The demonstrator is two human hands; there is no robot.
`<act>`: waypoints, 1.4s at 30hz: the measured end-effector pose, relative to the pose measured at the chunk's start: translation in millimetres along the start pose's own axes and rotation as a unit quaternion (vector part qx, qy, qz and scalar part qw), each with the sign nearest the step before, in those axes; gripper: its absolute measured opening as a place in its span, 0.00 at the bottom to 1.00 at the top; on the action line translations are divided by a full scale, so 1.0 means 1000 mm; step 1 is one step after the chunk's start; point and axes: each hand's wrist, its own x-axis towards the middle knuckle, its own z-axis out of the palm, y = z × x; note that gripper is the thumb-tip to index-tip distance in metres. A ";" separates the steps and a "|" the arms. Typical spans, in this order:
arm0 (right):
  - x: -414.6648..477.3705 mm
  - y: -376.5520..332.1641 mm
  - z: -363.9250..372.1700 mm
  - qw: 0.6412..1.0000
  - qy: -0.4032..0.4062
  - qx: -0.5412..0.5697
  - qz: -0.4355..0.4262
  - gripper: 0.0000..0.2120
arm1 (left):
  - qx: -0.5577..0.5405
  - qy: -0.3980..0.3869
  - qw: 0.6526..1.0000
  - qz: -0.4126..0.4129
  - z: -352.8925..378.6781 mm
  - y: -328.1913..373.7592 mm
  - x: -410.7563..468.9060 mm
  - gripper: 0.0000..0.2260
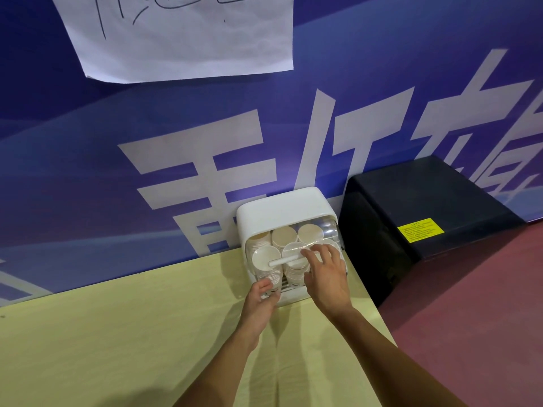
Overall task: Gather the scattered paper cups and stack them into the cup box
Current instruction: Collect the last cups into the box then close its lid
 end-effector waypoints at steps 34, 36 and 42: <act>-0.021 -0.008 0.052 0.898 -0.098 0.323 0.283 0.18 | 0.301 0.164 0.908 0.241 0.008 0.056 0.027 0.07; -0.014 -0.012 0.050 0.890 -0.089 0.331 0.300 0.17 | 0.297 0.161 0.910 0.242 0.008 0.055 0.027 0.06; -0.006 -0.012 0.055 0.881 -0.095 0.317 0.337 0.18 | 0.290 0.152 0.912 0.246 0.008 0.053 0.023 0.05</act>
